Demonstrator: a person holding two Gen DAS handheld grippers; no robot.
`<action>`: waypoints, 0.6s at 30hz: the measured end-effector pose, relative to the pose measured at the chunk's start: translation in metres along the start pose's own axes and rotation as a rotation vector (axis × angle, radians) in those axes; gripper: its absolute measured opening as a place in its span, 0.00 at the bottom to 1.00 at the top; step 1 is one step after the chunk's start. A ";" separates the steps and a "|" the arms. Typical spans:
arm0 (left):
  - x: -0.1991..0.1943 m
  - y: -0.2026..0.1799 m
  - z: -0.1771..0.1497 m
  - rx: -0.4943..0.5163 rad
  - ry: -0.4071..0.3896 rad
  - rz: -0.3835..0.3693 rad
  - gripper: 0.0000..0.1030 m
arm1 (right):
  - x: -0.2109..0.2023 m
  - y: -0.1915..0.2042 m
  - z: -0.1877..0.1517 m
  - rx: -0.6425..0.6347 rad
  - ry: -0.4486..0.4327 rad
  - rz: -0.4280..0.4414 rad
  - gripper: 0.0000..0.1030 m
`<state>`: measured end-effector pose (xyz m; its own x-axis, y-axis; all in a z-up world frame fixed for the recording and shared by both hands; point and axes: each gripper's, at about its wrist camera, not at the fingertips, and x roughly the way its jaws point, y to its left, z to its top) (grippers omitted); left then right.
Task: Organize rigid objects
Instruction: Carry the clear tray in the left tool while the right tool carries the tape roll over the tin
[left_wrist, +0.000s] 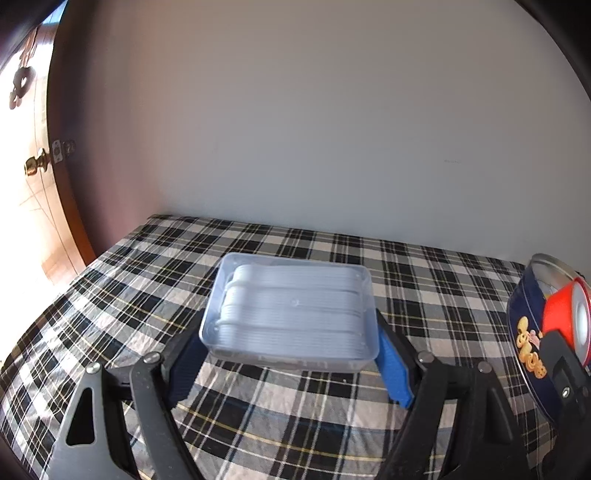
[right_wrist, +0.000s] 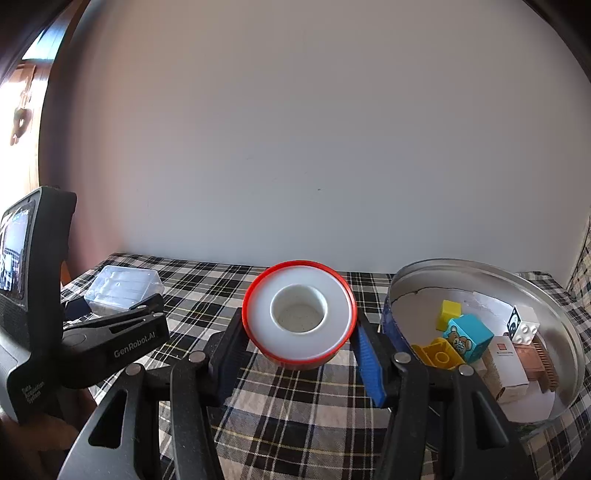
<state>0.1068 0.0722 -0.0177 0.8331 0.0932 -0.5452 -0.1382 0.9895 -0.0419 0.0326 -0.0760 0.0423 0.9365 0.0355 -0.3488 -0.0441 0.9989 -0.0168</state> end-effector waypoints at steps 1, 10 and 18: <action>-0.002 -0.002 0.000 0.005 -0.006 -0.005 0.79 | -0.001 -0.001 0.000 -0.001 0.000 -0.002 0.55; -0.012 -0.014 -0.004 0.020 -0.040 -0.041 0.79 | -0.010 -0.016 -0.003 0.005 -0.001 -0.010 0.55; -0.020 -0.021 -0.007 0.020 -0.060 -0.060 0.79 | -0.017 -0.027 -0.006 -0.003 -0.016 -0.021 0.55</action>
<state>0.0888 0.0492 -0.0115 0.8703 0.0395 -0.4909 -0.0766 0.9955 -0.0556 0.0163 -0.1036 0.0433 0.9427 0.0145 -0.3332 -0.0248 0.9993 -0.0267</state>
